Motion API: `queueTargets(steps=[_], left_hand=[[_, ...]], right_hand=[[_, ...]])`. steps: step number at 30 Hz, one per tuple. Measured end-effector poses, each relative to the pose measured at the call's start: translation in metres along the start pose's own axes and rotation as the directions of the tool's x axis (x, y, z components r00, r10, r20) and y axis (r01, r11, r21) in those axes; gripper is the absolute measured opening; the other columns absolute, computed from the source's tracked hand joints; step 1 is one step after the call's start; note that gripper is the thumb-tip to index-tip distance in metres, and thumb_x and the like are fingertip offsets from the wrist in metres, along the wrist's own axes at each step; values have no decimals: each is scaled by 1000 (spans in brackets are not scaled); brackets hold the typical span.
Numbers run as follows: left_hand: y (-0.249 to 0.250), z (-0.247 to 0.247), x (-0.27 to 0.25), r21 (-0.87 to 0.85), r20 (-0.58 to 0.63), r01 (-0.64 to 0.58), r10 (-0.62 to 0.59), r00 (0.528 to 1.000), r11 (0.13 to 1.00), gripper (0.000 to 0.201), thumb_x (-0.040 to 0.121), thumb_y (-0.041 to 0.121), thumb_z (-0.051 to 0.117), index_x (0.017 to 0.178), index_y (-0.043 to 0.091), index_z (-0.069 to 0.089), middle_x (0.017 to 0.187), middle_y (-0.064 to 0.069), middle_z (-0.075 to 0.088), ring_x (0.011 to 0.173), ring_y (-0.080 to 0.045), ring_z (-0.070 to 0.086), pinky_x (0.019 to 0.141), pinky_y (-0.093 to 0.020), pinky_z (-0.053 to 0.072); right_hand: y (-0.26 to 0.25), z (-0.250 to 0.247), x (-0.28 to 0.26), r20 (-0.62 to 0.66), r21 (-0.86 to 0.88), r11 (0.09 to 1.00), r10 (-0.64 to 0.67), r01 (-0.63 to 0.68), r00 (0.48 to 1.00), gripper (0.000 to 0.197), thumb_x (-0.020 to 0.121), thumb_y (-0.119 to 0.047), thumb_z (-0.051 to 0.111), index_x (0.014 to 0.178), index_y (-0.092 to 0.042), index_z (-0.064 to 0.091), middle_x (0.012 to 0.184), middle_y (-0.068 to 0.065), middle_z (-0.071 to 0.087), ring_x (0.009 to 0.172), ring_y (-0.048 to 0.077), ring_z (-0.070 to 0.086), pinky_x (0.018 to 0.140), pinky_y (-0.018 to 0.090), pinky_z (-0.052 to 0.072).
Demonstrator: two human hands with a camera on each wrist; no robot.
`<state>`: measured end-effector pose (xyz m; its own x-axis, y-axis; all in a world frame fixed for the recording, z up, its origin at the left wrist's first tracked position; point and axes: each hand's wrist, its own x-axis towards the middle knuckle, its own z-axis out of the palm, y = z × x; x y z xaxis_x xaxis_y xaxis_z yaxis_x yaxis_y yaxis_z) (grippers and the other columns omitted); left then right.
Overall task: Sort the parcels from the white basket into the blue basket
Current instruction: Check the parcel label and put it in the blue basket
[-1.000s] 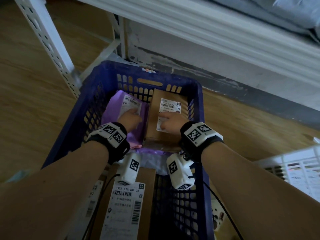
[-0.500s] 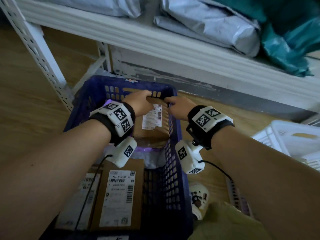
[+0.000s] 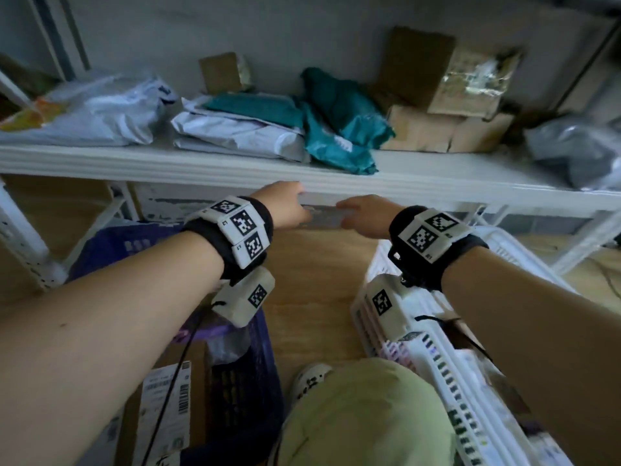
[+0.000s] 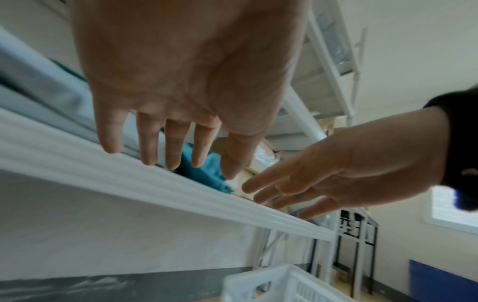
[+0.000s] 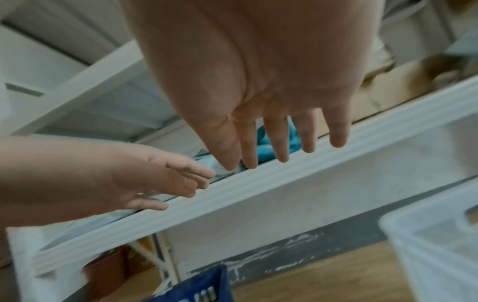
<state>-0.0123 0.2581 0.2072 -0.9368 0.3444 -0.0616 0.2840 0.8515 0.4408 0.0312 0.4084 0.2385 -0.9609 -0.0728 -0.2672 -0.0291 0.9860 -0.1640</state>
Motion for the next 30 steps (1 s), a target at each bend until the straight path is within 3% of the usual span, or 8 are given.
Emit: queueTargets(steps=[2,8,14,16,21,23,27,30], left_hand=[[43,4,-1,31,3,-70,70,998,997,41,91,28,52,129,13,49,129,-11,53,107,-30,54,69,-27,36],[153,30,-4,48,52,-220,218,975,974,59,90,29,51,145,20,32,151,-3,32,134,-21,38,101,-27,35],[229,72,-1,21,157,-352,345,925,936,57,91,31,53,144,19,35,148,-3,38,132,-23,41,103,-29,37],[245,95,4,-9,213,-367,361,908,930,57,92,29,51,145,20,33,150,-3,36,133,-23,40,105,-31,37],[265,164,27,-33,345,-371,359,867,928,49,92,28,51,139,18,41,142,-6,46,117,-25,53,94,-32,47],[269,188,42,-42,394,-357,343,852,933,45,93,26,50,137,18,44,141,-6,46,119,-25,51,91,-28,42],[274,226,80,-54,475,-297,287,832,953,52,89,26,55,138,17,43,144,-6,43,129,-25,43,104,-32,37],[280,249,105,-74,524,-252,253,814,965,51,90,27,55,139,16,43,143,-6,43,129,-24,44,104,-31,36]], right_hand=[[33,-9,-24,-42,66,995,77,-74,996,44,100,-16,40,144,-11,37,148,11,38,136,26,36,108,30,29],[124,-20,-87,-87,183,942,300,-280,950,49,98,-21,46,145,-20,35,151,5,33,135,22,38,103,25,33],[205,-6,-129,-65,252,875,441,-413,895,48,98,-24,47,144,-20,37,150,4,37,133,21,40,106,27,32],[229,6,-134,-48,227,855,487,-465,872,47,98,-25,46,144,-19,38,152,4,33,135,22,38,109,28,31],[285,49,-127,52,176,818,548,-548,835,38,99,-19,42,133,-4,51,136,15,52,126,30,47,106,37,37],[307,67,-117,89,155,794,581,-588,809,38,99,-19,42,133,-3,52,136,15,52,127,29,47,106,36,37],[343,99,-97,207,153,756,605,-636,769,38,98,-15,42,134,-4,51,139,13,50,128,28,46,107,35,37],[364,119,-81,232,221,722,614,-656,754,41,101,-5,33,141,-5,40,147,8,41,132,26,43,107,35,38]])
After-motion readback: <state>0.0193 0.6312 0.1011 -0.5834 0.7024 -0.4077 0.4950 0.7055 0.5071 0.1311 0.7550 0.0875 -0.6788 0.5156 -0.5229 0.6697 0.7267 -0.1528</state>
